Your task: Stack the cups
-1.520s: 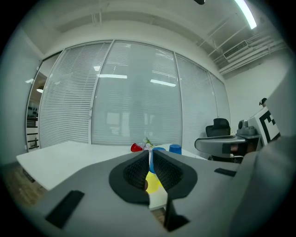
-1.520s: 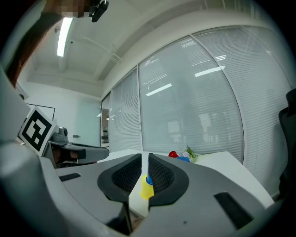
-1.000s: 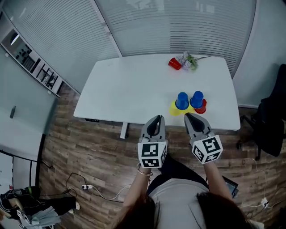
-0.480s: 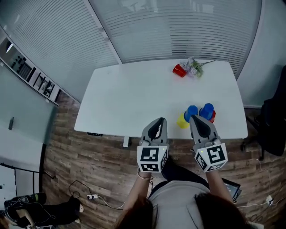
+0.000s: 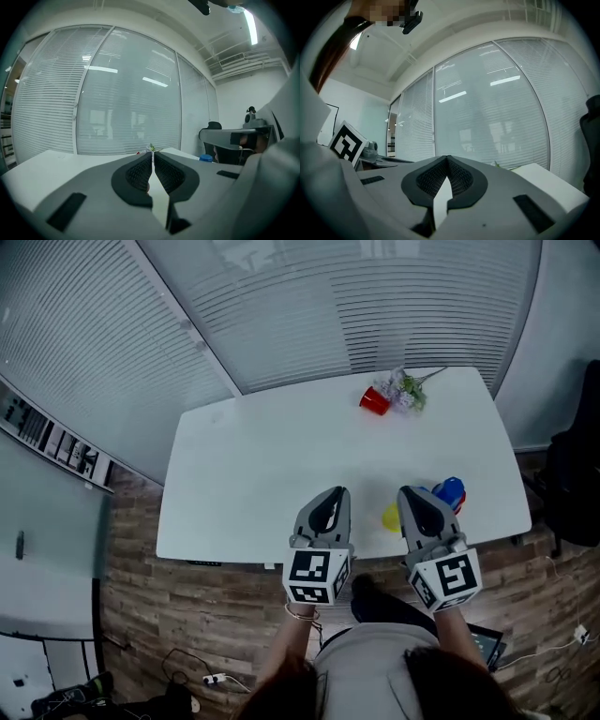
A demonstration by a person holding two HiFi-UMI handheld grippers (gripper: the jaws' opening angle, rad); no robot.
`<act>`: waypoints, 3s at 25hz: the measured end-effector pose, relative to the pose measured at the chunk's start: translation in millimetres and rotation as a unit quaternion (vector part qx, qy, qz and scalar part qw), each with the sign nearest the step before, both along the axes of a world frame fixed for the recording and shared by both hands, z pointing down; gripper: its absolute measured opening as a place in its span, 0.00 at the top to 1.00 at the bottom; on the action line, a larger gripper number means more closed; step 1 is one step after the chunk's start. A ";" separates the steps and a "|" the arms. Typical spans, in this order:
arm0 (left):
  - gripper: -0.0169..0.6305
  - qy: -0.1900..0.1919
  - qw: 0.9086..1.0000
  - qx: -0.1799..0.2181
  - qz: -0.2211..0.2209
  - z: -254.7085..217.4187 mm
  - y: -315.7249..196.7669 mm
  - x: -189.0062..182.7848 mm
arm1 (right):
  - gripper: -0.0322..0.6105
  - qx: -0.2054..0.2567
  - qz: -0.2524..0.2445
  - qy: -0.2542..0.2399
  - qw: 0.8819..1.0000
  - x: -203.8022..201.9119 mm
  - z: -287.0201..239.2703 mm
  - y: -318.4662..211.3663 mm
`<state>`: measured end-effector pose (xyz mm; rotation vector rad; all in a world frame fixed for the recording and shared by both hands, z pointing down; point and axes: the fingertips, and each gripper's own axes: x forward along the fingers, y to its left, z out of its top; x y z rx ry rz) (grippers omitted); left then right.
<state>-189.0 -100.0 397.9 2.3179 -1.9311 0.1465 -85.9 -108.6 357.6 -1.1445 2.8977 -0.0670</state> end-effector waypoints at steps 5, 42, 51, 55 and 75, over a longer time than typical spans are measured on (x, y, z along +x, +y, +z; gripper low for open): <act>0.92 0.004 1.000 -0.008 0.013 4.2 -17.3 -11.5 | 0.91 -0.013 0.004 -0.012 1.000 -18.8 4.5 -11.7; 0.92 0.020 0.984 -0.030 0.177 11.6 -84.0 -90.6 | 0.91 -0.027 0.204 0.016 0.978 -106.5 22.6 -52.8; 0.92 0.039 0.969 -0.036 0.240 21.2 -85.3 -109.8 | 0.90 -0.054 0.275 0.020 0.960 -120.9 36.8 -84.7; 0.92 0.045 0.964 -0.041 0.260 27.8 -84.0 -113.6 | 0.90 -0.073 0.273 0.019 0.959 -133.3 49.6 -97.3; 0.92 0.044 0.979 -0.069 0.189 57.5 -131.1 -144.4 | 0.72 -0.118 0.208 0.134 0.962 -136.4 90.1 -221.6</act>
